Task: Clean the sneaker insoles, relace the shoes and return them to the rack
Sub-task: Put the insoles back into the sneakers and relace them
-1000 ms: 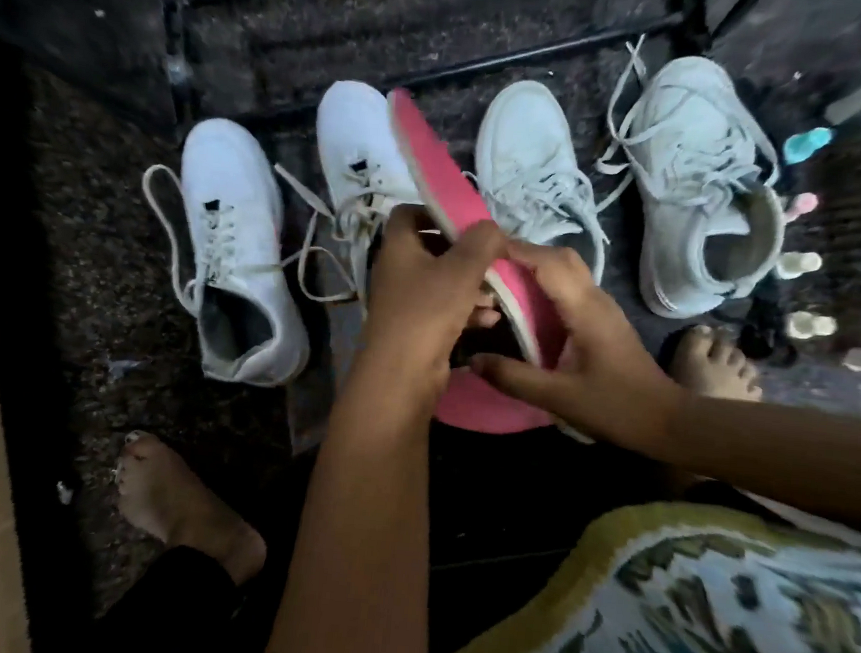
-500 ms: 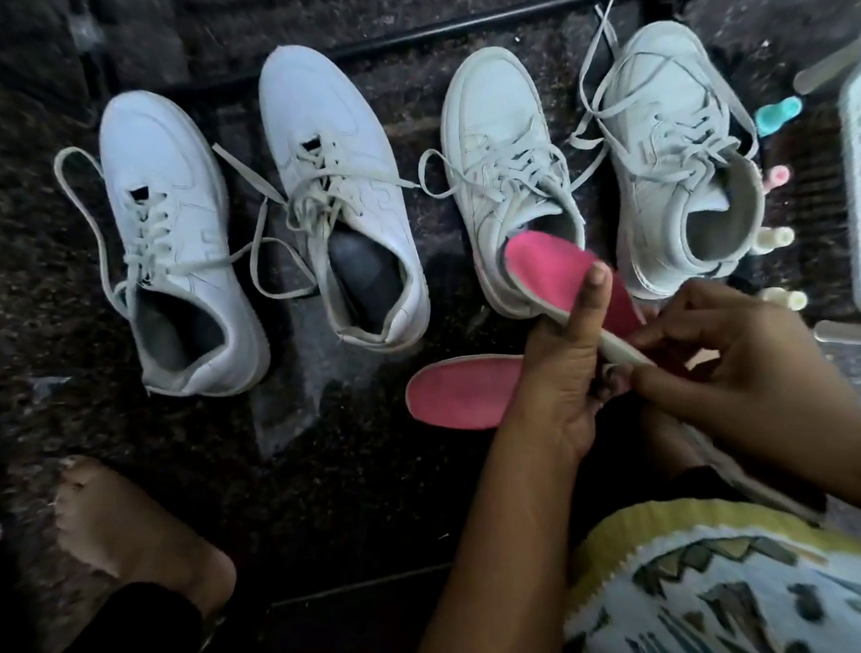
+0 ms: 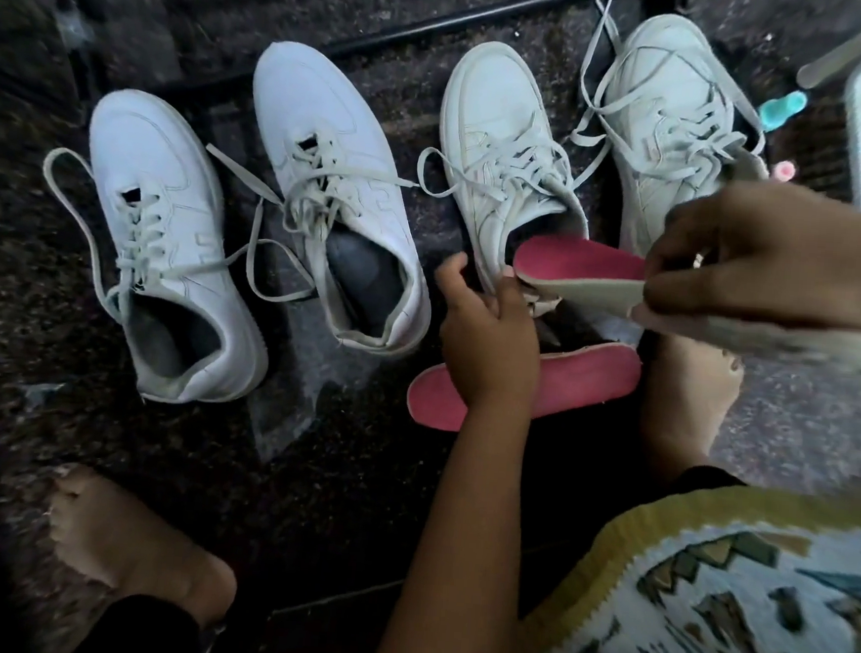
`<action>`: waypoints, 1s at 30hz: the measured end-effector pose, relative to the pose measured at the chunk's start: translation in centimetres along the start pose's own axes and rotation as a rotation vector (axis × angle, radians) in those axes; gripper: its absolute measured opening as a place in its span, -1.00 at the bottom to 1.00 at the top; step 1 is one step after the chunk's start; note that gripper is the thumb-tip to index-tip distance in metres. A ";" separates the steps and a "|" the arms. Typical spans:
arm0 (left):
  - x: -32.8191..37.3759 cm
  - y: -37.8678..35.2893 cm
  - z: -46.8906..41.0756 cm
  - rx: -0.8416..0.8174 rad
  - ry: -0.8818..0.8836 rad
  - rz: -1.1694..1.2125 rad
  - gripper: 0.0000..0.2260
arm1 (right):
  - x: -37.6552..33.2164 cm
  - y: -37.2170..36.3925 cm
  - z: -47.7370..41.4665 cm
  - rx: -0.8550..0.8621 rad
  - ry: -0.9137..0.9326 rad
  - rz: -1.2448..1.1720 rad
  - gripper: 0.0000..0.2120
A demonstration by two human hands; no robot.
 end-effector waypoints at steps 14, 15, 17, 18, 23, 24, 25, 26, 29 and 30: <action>9.3 -0.1 -3.5 -0.014 -0.730 -1.025 -0.85 | -3.0 0.8 -1.5 0.008 -0.039 0.219 -0.72; 9.5 -0.9 -3.7 -0.017 -0.780 -1.129 -0.87 | -5.8 2.6 -0.7 -0.047 0.034 0.250 -0.70; 9.7 -1.6 -3.7 0.086 -0.899 -1.213 -0.92 | -7.5 3.1 0.2 -0.013 0.059 0.329 -0.61; 9.6 -1.9 -3.9 0.090 -0.946 -1.250 -0.93 | -7.5 2.4 0.4 0.022 0.063 0.368 -0.58; 9.3 -1.7 -3.8 0.025 -1.094 -1.264 -0.97 | -5.4 -0.4 1.0 0.130 0.153 0.268 -0.69; 9.6 -1.5 -3.6 0.044 -1.084 -1.241 -0.93 | -5.3 -0.9 1.2 0.158 0.177 0.261 -0.67; 10.0 -1.5 -3.4 0.014 -1.055 -1.226 -0.87 | -5.0 -1.7 1.3 0.170 0.189 0.252 -0.66; 10.1 -1.8 -3.5 -0.049 -0.999 -1.239 -0.80 | -4.7 -2.2 1.3 0.193 0.196 0.223 -0.66; 11.1 -2.3 -3.5 -0.132 -0.897 -1.299 -0.72 | -3.6 -3.1 0.8 0.281 0.211 0.142 -0.65; 11.6 -2.3 -3.6 -0.110 -0.897 -1.315 -0.71 | -3.4 -3.3 0.6 0.309 0.214 0.117 -0.65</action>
Point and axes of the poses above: each hand's wrist, its own z-axis away from the middle knuckle, its own y-axis out of the back of the hand, x = y × z, the point moved 5 cm from there along -z, towards the middle knuckle, and after that the axes turned 8 degrees about -z, right-handed, at the moved point
